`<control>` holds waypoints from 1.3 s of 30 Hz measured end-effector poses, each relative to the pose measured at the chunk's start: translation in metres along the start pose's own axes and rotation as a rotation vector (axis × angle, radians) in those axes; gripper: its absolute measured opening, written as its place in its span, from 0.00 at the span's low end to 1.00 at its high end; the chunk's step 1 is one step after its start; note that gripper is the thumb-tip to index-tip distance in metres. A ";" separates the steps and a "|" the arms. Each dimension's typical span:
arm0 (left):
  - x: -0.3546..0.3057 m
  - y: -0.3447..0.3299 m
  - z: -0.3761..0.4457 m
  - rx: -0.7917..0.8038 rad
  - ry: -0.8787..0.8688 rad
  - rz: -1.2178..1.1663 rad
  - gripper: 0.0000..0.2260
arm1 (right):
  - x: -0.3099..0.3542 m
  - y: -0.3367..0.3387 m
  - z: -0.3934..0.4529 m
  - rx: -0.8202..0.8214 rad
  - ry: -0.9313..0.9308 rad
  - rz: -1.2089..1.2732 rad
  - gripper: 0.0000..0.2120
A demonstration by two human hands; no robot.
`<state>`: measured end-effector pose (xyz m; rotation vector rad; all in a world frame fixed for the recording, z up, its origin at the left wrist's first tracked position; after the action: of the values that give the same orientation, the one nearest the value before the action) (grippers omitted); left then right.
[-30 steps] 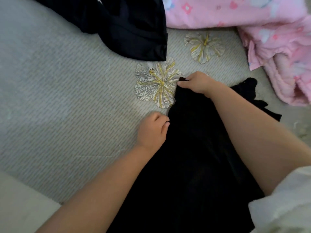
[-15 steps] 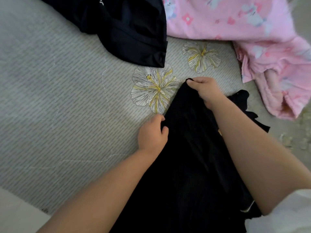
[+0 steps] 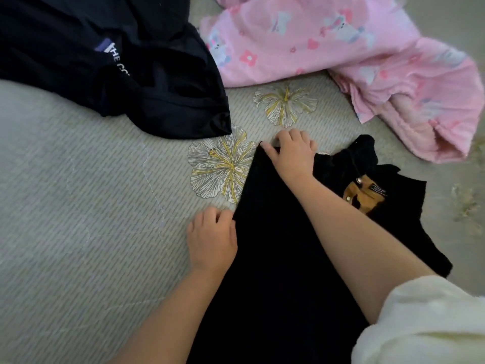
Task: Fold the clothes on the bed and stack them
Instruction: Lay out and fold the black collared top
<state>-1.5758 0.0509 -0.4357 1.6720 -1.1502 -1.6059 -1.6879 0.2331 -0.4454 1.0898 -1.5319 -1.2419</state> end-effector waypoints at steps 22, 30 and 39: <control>-0.222 -0.137 -0.185 0.444 -0.861 0.230 0.21 | -0.311 -0.006 -0.505 0.118 -1.125 0.265 0.23; -0.241 -0.185 -0.224 0.530 -0.693 0.436 0.23 | -0.375 -0.016 -0.542 -0.179 -1.218 0.760 0.09; -0.251 -0.140 -0.199 0.384 -0.470 0.467 0.21 | -0.452 0.096 -0.464 -0.491 -0.950 1.047 0.09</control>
<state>-1.3335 0.3002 -0.3990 1.1141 -2.0190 -1.5695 -1.1394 0.5712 -0.3302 -0.7210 -1.8661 -1.2385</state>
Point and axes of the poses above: each hand's wrist, its own z-axis towards the middle knuckle, its own y-axis out of the back of the hand, x = y × z, the point moved 10 cm from there along z, towards the middle knuckle, and after that the axes turned 1 degree about x, right-handed, at the moved point
